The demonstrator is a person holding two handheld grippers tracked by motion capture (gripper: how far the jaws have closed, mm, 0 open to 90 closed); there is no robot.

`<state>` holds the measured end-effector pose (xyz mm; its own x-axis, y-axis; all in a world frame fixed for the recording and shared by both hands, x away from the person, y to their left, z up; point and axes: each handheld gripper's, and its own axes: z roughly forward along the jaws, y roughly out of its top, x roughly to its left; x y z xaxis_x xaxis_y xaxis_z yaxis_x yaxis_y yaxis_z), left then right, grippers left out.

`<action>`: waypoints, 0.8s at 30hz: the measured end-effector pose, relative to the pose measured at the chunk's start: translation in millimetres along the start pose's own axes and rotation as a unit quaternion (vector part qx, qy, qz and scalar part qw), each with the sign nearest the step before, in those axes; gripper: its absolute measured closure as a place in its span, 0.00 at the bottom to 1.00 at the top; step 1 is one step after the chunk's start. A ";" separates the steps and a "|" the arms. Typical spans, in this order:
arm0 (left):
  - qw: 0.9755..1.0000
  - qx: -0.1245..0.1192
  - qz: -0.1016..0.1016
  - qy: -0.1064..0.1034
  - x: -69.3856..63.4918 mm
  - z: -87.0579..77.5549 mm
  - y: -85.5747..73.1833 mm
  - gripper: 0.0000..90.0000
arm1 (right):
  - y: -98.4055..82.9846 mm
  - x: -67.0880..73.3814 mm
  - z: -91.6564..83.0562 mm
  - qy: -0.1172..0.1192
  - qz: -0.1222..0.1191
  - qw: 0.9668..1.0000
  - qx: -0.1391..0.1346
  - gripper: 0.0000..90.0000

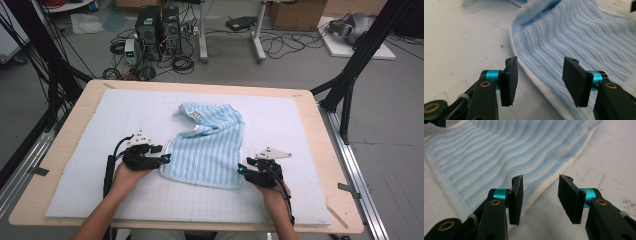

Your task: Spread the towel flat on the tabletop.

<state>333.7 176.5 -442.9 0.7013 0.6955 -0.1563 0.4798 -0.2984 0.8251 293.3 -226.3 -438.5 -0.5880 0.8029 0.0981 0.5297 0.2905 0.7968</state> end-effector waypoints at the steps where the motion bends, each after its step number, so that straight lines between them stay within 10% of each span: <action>1: 1.000 0.004 0.000 -0.007 -1.8 -0.4 -1.6 0.53 | 0.6 2.1 1.6 -0.003 -0.005 1.000 0.005 0.61; 7: 0.999 0.034 0.016 -0.010 -8.4 3.8 -9.4 0.58 | 1.0 7.2 10.9 -0.006 -0.020 0.999 0.028 0.63; 12: 0.998 0.041 0.035 -0.025 -13.8 -0.1 -13.1 0.95 | -0.8 10.1 16.2 -0.016 -0.025 0.998 0.048 0.64; 16: 0.997 0.048 0.041 -0.049 -22.5 -10.4 -20.8 0.97 | -1.2 11.7 9.3 0.011 -0.028 0.997 0.067 0.94; 24: 0.992 0.064 0.051 -0.100 -43.5 -37.4 -41.1 0.97 | -12.6 19.3 -10.3 0.048 -0.035 0.994 0.086 0.95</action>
<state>263.7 183.0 -449.8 0.8344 0.5171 -0.1908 0.4549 -0.4507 0.7681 269.0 -219.8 -440.5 -0.6792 0.7258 0.1088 0.5769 0.4364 0.6904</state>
